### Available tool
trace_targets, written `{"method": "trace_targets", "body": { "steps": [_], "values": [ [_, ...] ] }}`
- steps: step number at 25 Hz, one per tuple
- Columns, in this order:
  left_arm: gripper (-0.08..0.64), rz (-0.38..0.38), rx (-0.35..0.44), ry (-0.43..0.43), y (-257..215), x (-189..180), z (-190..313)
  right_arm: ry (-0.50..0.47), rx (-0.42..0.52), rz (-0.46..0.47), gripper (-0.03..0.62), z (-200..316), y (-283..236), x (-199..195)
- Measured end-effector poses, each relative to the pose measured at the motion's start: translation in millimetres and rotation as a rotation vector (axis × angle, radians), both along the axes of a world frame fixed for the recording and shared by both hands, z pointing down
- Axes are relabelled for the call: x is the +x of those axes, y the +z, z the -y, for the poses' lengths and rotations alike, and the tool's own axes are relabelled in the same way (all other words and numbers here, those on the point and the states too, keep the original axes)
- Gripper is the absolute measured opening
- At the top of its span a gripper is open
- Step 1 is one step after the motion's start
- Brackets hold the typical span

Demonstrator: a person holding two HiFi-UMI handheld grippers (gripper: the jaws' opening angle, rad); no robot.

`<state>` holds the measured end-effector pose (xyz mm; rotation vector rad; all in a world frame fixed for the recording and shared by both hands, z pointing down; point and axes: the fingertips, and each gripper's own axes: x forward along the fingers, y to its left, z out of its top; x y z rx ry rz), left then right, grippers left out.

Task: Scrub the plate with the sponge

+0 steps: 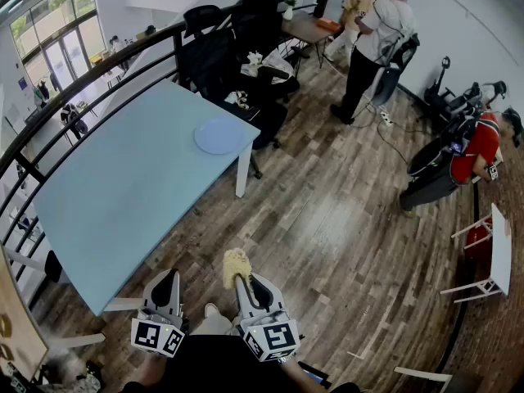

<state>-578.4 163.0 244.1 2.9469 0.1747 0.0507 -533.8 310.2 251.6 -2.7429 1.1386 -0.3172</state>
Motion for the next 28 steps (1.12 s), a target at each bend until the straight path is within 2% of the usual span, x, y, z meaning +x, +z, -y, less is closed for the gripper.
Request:
{"method": "trace_targets", "body": {
  "steps": [7,18,28],
  "values": [
    [0.003,-0.006,-0.013,0.024,2.6,-11.5,5.9,0.034,-0.006,-0.011,0.064,8.1,-5.4,-14.2],
    [0.003,-0.067,-0.046,0.064,-5.2,-7.8,27.9,0.105,-0.008,-0.045,0.064,22.2,-8.5,-22.6],
    [0.003,-0.026,0.002,0.102,9.2,-2.5,38.0,0.142,-0.012,-0.032,0.064,35.7,2.0,-26.7]
  ]
}}
